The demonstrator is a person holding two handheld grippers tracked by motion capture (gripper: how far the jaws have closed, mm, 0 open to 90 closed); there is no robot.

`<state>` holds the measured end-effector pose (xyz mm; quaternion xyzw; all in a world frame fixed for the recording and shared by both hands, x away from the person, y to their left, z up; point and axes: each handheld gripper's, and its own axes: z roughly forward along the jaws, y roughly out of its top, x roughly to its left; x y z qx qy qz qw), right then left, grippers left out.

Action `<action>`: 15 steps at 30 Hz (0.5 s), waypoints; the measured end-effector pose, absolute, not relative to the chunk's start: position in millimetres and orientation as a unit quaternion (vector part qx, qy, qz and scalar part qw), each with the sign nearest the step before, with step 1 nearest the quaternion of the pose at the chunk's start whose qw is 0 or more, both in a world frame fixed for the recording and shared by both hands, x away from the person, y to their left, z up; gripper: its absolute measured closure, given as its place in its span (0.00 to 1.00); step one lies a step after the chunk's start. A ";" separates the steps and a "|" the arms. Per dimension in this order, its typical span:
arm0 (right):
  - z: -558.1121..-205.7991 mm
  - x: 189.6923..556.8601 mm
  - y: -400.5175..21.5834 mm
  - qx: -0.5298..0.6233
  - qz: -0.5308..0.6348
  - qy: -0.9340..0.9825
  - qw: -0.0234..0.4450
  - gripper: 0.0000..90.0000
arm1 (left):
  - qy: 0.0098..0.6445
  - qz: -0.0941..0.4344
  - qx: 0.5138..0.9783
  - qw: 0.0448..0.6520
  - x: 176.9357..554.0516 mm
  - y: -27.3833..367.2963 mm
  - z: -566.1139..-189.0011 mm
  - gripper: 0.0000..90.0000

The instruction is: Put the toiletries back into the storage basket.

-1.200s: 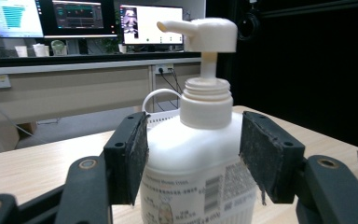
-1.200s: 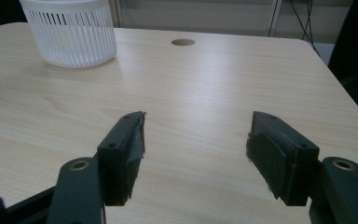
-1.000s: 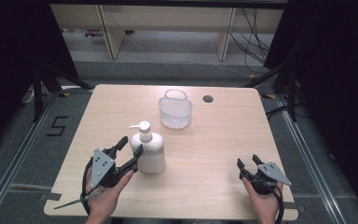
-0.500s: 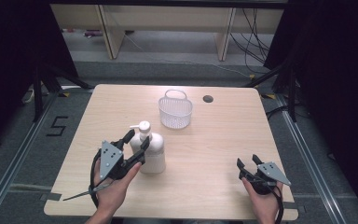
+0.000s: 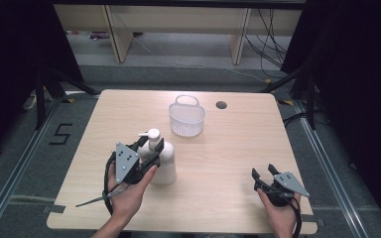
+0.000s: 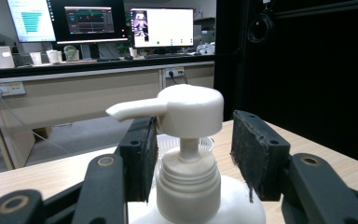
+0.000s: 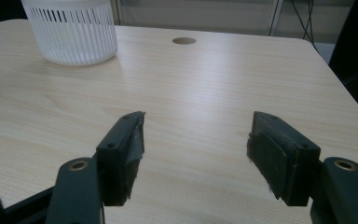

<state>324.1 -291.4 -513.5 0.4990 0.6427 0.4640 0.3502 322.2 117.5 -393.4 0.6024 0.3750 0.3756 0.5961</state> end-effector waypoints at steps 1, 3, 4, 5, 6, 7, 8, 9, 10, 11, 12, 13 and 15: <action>-513.5 324.1 -291.4 0.499 0.464 0.643 0.350 0.40 | 0.376 0.376 0.602 0.595 322.6 117.2 -393.1 0.56; -513.4 324.1 -291.3 0.499 0.464 0.643 0.350 0.40 | 0.379 0.378 0.603 0.592 323.6 116.4 -392.3 0.56; -513.5 324.2 -291.4 0.498 0.464 0.643 0.351 0.40 | 0.380 0.380 0.602 0.590 324.4 114.9 -391.4 0.57; -513.5 324.2 -291.4 0.498 0.464 0.643 0.351 0.40 | 0.380 0.380 0.602 0.590 324.4 114.9 -391.4 0.57; -513.2 323.8 -290.9 0.501 0.465 0.643 0.346 0.40 | 0.382 0.381 0.601 0.590 324.7 114.1 -391.0 0.57; -513.5 324.2 -291.6 0.497 0.463 0.644 0.352 0.40 | 0.383 0.382 0.601 0.589 325.1 113.5 -390.6 0.58; -513.5 324.5 -292.0 0.495 0.463 0.645 0.354 0.40 | 0.387 0.381 0.601 0.587 326.0 113.1 -390.0 0.58; -513.5 324.5 -292.0 0.495 0.463 0.645 0.354 0.40 | 0.387 0.381 0.601 0.587 326.0 113.1 -390.0 0.59; -513.5 324.5 -292.0 0.495 0.463 0.645 0.355 0.40 | 0.387 0.382 0.601 0.586 327.1 113.0 -389.8 0.59; -513.5 324.5 -292.0 0.495 0.463 0.645 0.355 0.40 | 0.387 0.382 0.601 0.586 327.1 113.0 -389.8 0.59; -513.5 324.5 -292.0 0.495 0.463 0.645 0.354 0.40 | 0.388 0.384 0.601 0.584 327.5 112.6 -389.8 0.60; -513.5 324.5 -292.0 0.495 0.463 0.645 0.354 0.40 | 0.388 0.384 0.601 0.584 327.5 112.6 -389.8 0.61; -513.5 324.6 -292.1 0.494 0.462 0.645 0.356 0.40 | 0.391 0.385 0.600 0.582 328.1 111.7 -389.5 0.61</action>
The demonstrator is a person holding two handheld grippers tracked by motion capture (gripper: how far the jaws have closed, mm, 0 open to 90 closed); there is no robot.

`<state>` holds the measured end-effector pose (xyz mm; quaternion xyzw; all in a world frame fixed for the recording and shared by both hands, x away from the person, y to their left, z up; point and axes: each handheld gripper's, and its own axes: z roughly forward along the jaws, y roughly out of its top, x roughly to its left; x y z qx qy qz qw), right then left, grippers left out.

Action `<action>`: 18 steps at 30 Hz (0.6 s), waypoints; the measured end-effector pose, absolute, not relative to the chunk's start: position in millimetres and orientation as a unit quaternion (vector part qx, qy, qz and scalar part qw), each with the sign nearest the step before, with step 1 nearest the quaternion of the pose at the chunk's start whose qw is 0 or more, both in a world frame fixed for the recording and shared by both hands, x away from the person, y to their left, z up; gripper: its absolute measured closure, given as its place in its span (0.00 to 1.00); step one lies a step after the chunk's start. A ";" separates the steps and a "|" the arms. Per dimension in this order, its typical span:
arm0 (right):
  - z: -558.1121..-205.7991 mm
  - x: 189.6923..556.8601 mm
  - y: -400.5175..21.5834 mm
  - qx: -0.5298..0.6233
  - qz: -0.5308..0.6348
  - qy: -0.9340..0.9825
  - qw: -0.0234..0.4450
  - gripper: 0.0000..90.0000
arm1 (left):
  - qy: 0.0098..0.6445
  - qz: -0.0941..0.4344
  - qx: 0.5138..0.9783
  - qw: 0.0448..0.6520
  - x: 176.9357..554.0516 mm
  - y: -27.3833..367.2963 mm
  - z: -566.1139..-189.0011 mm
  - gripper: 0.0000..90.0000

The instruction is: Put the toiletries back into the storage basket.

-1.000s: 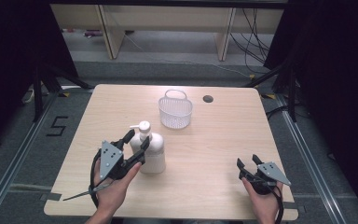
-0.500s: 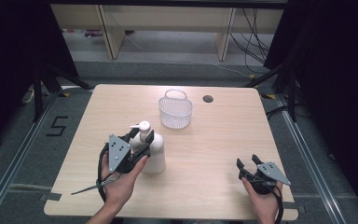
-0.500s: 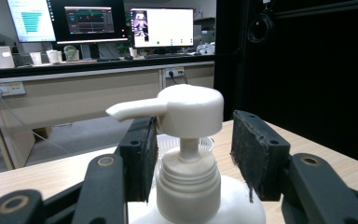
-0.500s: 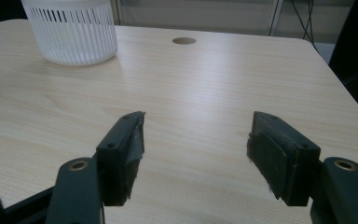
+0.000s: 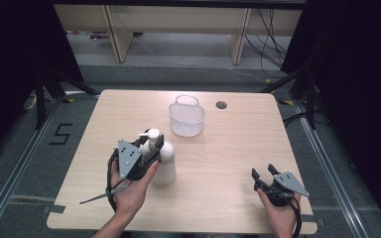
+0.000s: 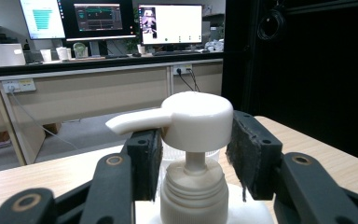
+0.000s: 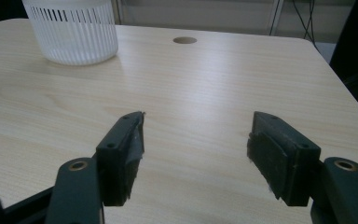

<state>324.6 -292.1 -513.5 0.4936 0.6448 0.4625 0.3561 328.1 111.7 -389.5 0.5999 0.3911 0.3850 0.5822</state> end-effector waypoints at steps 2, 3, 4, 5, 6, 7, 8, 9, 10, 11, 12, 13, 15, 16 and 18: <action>-513.4 324.4 -291.7 0.495 0.463 0.644 0.354 0.40 | 0.393 0.384 0.600 0.581 328.6 111.2 -389.0 0.62; -513.4 324.4 -291.8 0.494 0.463 0.644 0.355 0.40 | 0.394 0.384 0.600 0.580 329.3 110.8 -388.8 0.62; -513.4 324.5 -291.8 0.494 0.463 0.644 0.355 0.40 | 0.395 0.385 0.599 0.580 329.7 110.5 -388.8 0.62; -513.5 324.6 -291.9 0.493 0.463 0.645 0.356 0.40 | 0.395 0.386 0.600 0.579 330.6 110.3 -389.0 0.62; -513.5 324.6 -291.9 0.493 0.463 0.645 0.356 0.40 | 0.395 0.386 0.600 0.579 330.6 110.3 -389.0 0.62; -513.1 324.2 -291.1 0.497 0.465 0.642 0.352 0.40 | 0.397 0.386 0.598 0.579 331.0 109.8 -389.0 0.63; -513.1 324.2 -291.1 0.497 0.465 0.642 0.352 0.40 | 0.397 0.386 0.598 0.579 331.3 109.6 -389.1 0.63; -512.9 324.1 -291.1 0.498 0.464 0.643 0.351 0.40 | 0.400 0.384 0.598 0.579 331.8 109.3 -388.7 0.64; -512.9 324.1 -291.1 0.498 0.464 0.643 0.351 0.40 | 0.400 0.384 0.598 0.579 331.8 109.3 -388.7 0.64; -513.1 324.1 -290.9 0.498 0.465 0.642 0.350 0.40 | 0.401 0.383 0.598 0.579 332.1 109.1 -388.6 0.64; -513.1 324.1 -290.9 0.498 0.465 0.642 0.350 0.40 | 0.402 0.383 0.597 0.579 332.4 109.0 -388.4 0.64; -513.1 323.9 -290.6 0.500 0.466 0.641 0.348 0.40 | 0.404 0.380 0.598 0.579 333.3 109.3 -387.7 0.65; -513.1 323.9 -290.4 0.501 0.466 0.642 0.347 0.40 | 0.404 0.379 0.599 0.579 333.7 109.4 -387.4 0.65; -513.0 323.9 -290.5 0.501 0.465 0.642 0.347 0.40 | 0.405 0.377 0.598 0.580 334.1 109.5 -387.3 0.65; -512.9 323.4 -290.2 0.503 0.465 0.641 0.344 0.40 | 0.404 0.375 0.599 0.581 334.3 109.9 -387.3 0.65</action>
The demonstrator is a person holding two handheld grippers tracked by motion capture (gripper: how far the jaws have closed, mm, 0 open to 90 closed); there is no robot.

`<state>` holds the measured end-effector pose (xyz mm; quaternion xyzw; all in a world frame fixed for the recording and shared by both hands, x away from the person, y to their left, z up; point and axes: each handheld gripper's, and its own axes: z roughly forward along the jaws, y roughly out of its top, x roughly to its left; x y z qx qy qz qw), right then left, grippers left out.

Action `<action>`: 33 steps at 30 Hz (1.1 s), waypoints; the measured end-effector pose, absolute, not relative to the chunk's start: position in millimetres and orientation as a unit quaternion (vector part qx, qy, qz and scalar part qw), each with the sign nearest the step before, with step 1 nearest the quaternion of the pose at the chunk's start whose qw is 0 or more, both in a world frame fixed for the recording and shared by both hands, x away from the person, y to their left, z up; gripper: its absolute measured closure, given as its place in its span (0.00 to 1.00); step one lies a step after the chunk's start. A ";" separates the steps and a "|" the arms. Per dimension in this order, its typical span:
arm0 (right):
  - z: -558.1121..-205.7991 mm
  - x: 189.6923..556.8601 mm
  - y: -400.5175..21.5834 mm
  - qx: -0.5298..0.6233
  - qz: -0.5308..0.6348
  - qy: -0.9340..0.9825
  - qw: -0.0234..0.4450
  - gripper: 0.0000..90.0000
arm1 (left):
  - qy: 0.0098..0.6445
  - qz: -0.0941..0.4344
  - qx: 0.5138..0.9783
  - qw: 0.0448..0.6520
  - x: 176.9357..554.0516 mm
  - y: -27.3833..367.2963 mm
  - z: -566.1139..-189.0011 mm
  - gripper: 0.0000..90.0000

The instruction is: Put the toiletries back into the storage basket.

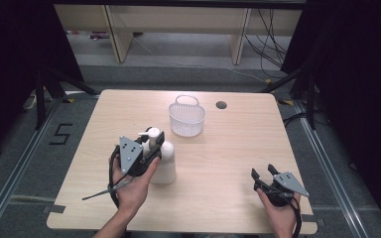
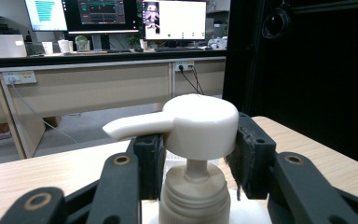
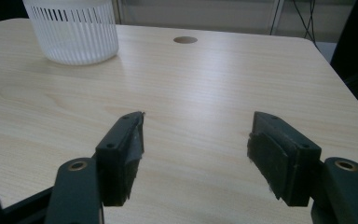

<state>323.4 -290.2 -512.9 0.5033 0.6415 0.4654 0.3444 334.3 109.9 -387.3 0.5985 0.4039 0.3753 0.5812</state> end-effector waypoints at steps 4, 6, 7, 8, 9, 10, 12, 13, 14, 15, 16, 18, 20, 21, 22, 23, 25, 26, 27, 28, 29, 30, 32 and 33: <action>-513.4 324.2 -291.2 0.497 0.465 0.644 0.349 0.40 | 0.403 0.371 0.601 0.582 334.8 111.4 -386.6 0.65; -513.4 324.2 -291.2 0.497 0.465 0.644 0.350 0.40 | 0.402 0.369 0.602 0.582 335.1 111.8 -386.3 0.65; -513.4 324.2 -291.2 0.497 0.465 0.644 0.350 0.40 | 0.401 0.369 0.603 0.582 335.3 111.8 -386.1 0.65; -513.4 324.3 -291.4 0.497 0.465 0.644 0.350 0.40 | 0.399 0.369 0.605 0.582 335.4 111.8 -385.8 0.65; -513.3 324.3 -291.5 0.497 0.464 0.644 0.350 0.40 | 0.398 0.368 0.606 0.582 335.5 111.8 -385.5 0.65; -513.3 324.3 -291.5 0.497 0.464 0.644 0.349 0.40 | 0.397 0.367 0.606 0.583 335.7 111.8 -385.3 0.65; -513.3 324.5 -292.0 0.495 0.463 0.645 0.353 0.40 | 0.396 0.366 0.607 0.583 336.4 112.3 -384.8 0.65; -513.4 324.5 -292.1 0.495 0.463 0.645 0.354 0.40 | 0.396 0.366 0.607 0.584 336.7 112.7 -384.6 0.65; -513.4 324.5 -292.1 0.495 0.463 0.645 0.353 0.40 | 0.396 0.365 0.606 0.586 336.9 113.1 -384.2 0.65; -513.4 324.5 -292.1 0.495 0.463 0.645 0.353 0.40 | 0.393 0.365 0.607 0.586 337.0 113.7 -383.5 0.66; -513.4 324.5 -292.0 0.495 0.463 0.645 0.353 0.40 | 0.392 0.365 0.608 0.586 337.0 114.0 -382.8 0.66; -513.3 324.5 -292.0 0.494 0.464 0.645 0.353 0.40 | 0.390 0.365 0.608 0.588 337.2 114.1 -381.4 0.66; -513.4 324.7 -292.1 0.493 0.464 0.645 0.355 0.40 | 0.388 0.364 0.609 0.588 337.9 114.9 -380.0 0.66; -513.4 324.7 -292.0 0.494 0.464 0.645 0.354 0.40 | 0.388 0.364 0.608 0.590 338.4 114.9 -379.5 0.66; -513.5 324.6 -292.1 0.494 0.463 0.645 0.355 0.40 | 0.388 0.364 0.607 0.590 338.8 115.3 -378.9 0.66; -513.4 324.4 -292.0 0.496 0.463 0.645 0.353 0.40 | 0.389 0.363 0.608 0.590 339.0 115.6 -378.0 0.66; -513.4 324.3 -291.9 0.497 0.463 0.644 0.352 0.40 | 0.387 0.364 0.608 0.590 339.7 115.8 -376.7 0.66; -513.4 324.2 -291.4 0.499 0.465 0.644 0.348 0.40 | 0.386 0.364 0.609 0.589 340.1 116.0 -375.8 0.66; -513.3 324.4 -292.0 0.496 0.463 0.645 0.352 0.40 | 0.386 0.364 0.607 0.591 340.7 115.6 -375.1 0.66; -513.3 324.4 -292.0 0.496 0.463 0.645 0.352 0.40 | 0.386 0.365 0.607 0.591 341.5 115.5 -374.2 0.66; -513.4 324.1 -291.3 0.499 0.464 0.644 0.347 0.40 | 0.385 0.365 0.607 0.592 342.2 115.4 -373.4 0.66; -513.4 324.0 -291.4 0.499 0.465 0.644 0.347 0.40 | 0.384 0.364 0.607 0.593 343.0 115.1 -372.7 0.66; -513.5 324.1 -291.5 0.499 0.467 0.643 0.347 0.40 | 0.382 0.364 0.607 0.594 344.7 114.6 -371.4 0.66; -513.4 324.1 -291.4 0.499 0.467 0.642 0.347 0.40 | 0.381 0.364 0.608 0.594 345.4 114.3 -370.9 0.66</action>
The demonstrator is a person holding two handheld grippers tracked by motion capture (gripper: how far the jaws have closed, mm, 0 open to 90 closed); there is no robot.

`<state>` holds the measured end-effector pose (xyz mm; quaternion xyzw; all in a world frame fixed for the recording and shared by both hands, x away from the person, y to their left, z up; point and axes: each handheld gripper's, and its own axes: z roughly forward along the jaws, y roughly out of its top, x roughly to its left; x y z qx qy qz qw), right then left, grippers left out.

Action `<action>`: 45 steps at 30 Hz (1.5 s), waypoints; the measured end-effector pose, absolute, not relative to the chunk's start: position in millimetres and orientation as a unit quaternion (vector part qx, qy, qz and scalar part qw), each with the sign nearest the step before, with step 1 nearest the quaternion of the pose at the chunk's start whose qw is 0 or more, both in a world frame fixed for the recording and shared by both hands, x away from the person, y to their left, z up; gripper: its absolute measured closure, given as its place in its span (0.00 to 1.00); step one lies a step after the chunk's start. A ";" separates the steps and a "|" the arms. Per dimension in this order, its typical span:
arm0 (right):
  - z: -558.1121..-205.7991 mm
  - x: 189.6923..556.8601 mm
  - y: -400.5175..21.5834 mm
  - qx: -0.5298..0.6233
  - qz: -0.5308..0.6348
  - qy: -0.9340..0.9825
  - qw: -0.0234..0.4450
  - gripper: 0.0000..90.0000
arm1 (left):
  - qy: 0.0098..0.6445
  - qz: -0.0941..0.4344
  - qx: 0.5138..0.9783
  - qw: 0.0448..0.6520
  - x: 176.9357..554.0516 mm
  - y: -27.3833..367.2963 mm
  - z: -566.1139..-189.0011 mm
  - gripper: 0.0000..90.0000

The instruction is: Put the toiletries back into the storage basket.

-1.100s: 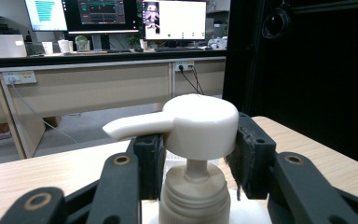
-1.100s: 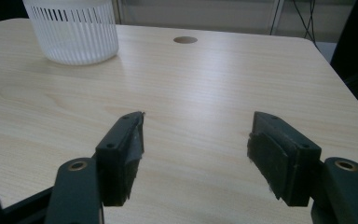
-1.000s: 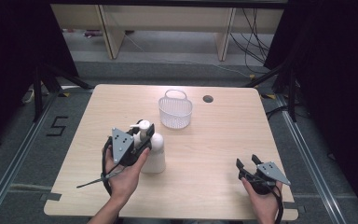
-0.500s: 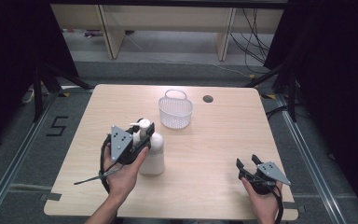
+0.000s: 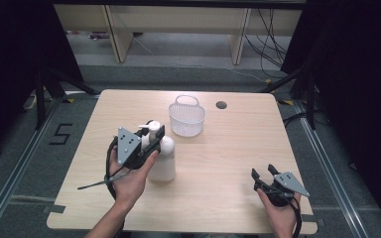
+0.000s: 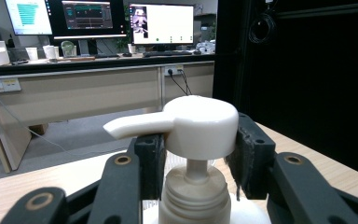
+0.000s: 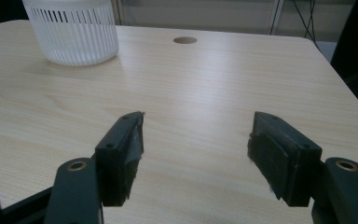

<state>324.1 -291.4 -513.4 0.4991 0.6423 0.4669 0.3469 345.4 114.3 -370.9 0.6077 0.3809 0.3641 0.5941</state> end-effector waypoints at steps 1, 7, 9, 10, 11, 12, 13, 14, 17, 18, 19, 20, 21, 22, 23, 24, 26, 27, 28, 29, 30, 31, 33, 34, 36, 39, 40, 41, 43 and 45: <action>-513.4 324.1 -291.4 0.499 0.467 0.642 0.347 0.40 | 0.380 0.363 0.609 0.594 346.1 114.1 -370.2 0.66; -513.5 324.1 -291.3 0.499 0.467 0.642 0.347 0.40 | 0.377 0.363 0.609 0.596 351.0 113.6 -367.0 0.66; -513.4 324.1 -291.2 0.499 0.466 0.643 0.347 0.40 | 0.375 0.363 0.609 0.597 352.3 113.2 -365.9 0.66; -513.4 324.5 -291.9 0.494 0.464 0.644 0.354 0.40 | 0.374 0.363 0.609 0.598 353.5 112.7 -364.7 0.66; -513.4 324.5 -291.9 0.494 0.464 0.644 0.354 0.40 | 0.374 0.363 0.609 0.598 353.5 112.7 -364.7 0.66; -513.5 324.6 -292.0 0.493 0.464 0.644 0.356 0.40 | 0.373 0.362 0.609 0.599 355.1 112.0 -363.3 0.66; -513.5 324.6 -292.0 0.493 0.464 0.644 0.356 0.40 | 0.373 0.362 0.609 0.599 355.1 112.0 -363.3 0.66; -513.1 324.3 -291.7 0.496 0.464 0.643 0.354 0.40 | 0.372 0.361 0.608 0.601 356.7 111.3 -361.9 0.66; -513.5 324.6 -292.0 0.493 0.464 0.644 0.356 0.40 | 0.370 0.361 0.609 0.602 358.3 110.2 -360.8 0.66; -513.4 324.6 -291.9 0.493 0.464 0.644 0.356 0.40 | 0.370 0.360 0.608 0.603 358.9 109.1 -360.3 0.66; -513.4 324.6 -291.9 0.493 0.465 0.644 0.356 0.40 | 0.369 0.360 0.608 0.604 360.0 108.2 -359.9 0.66; -513.4 324.7 -291.9 0.493 0.465 0.644 0.356 0.40 | 0.368 0.359 0.608 0.605 360.8 107.5 -359.4 0.66; -513.5 324.6 -292.0 0.493 0.464 0.644 0.357 0.40 | 0.368 0.359 0.609 0.604 361.6 107.1 -358.9 0.66; -513.1 324.1 -291.6 0.497 0.465 0.643 0.352 0.40 | 0.368 0.359 0.608 0.605 362.4 106.6 -358.5 0.66; -513.0 323.7 -290.6 0.502 0.467 0.642 0.344 0.40 | 0.366 0.359 0.609 0.605 363.3 106.3 -357.8 0.66; -513.1 323.7 -290.7 0.502 0.467 0.642 0.344 0.40 | 0.365 0.358 0.608 0.607 364.1 105.7 -357.2 0.66; -513.3 324.0 -291.2 0.499 0.466 0.642 0.349 0.40 | 0.364 0.359 0.607 0.608 365.1 104.7 -355.9 0.66; -513.2 323.7 -290.4 0.502 0.467 0.641 0.343 0.40 | 0.363 0.360 0.607 0.608 365.7 104.4 -355.2 0.66; -513.2 323.6 -290.4 0.503 0.467 0.641 0.343 0.40 | 0.363 0.359 0.608 0.609 366.2 104.0 -354.6 0.66; -513.1 323.6 -290.4 0.503 0.467 0.641 0.343 0.40 | 0.362 0.359 0.607 0.609 367.0 103.7 -354.1 0.66; -513.2 323.5 -290.5 0.502 0.467 0.642 0.343 0.40 | 0.361 0.359 0.606 0.611 368.3 102.9 -353.0 0.66; -513.2 323.5 -290.5 0.502 0.467 0.642 0.343 0.40 | 0.361 0.359 0.606 0.611 368.3 102.9 -353.0 0.66; -513.1 323.5 -290.4 0.502 0.467 0.642 0.343 0.40 | 0.359 0.359 0.606 0.612 369.4 102.1 -351.9 0.66; -513.1 323.5 -290.3 0.503 0.467 0.642 0.343 0.40 | 0.358 0.360 0.606 0.613 370.1 101.5 -351.4 0.66; -513.2 323.5 -290.3 0.503 0.467 0.642 0.343 0.40 | 0.357 0.358 0.607 0.613 371.2 101.1 -350.7 0.66; -513.1 323.5 -290.3 0.503 0.467 0.642 0.343 0.40 | 0.359 0.358 0.605 0.614 373.0 100.7 -349.9 0.66; -513.1 323.4 -290.3 0.502 0.467 0.642 0.343 0.40 | 0.360 0.358 0.605 0.614 373.5 100.7 -349.4 0.66; -513.1 323.4 -290.3 0.502 0.467 0.642 0.343 0.40 | 0.359 0.358 0.604 0.615 374.2 100.6 -348.9 0.66; -513.1 323.4 -290.3 0.502 0.467 0.642 0.343 0.40 | 0.358 0.359 0.605 0.614 375.4 100.5 -347.6 0.66; -513.1 323.5 -290.2 0.503 0.467 0.642 0.343 0.40 | 0.357 0.361 0.604 0.614 377.1 100.0 -346.3 0.66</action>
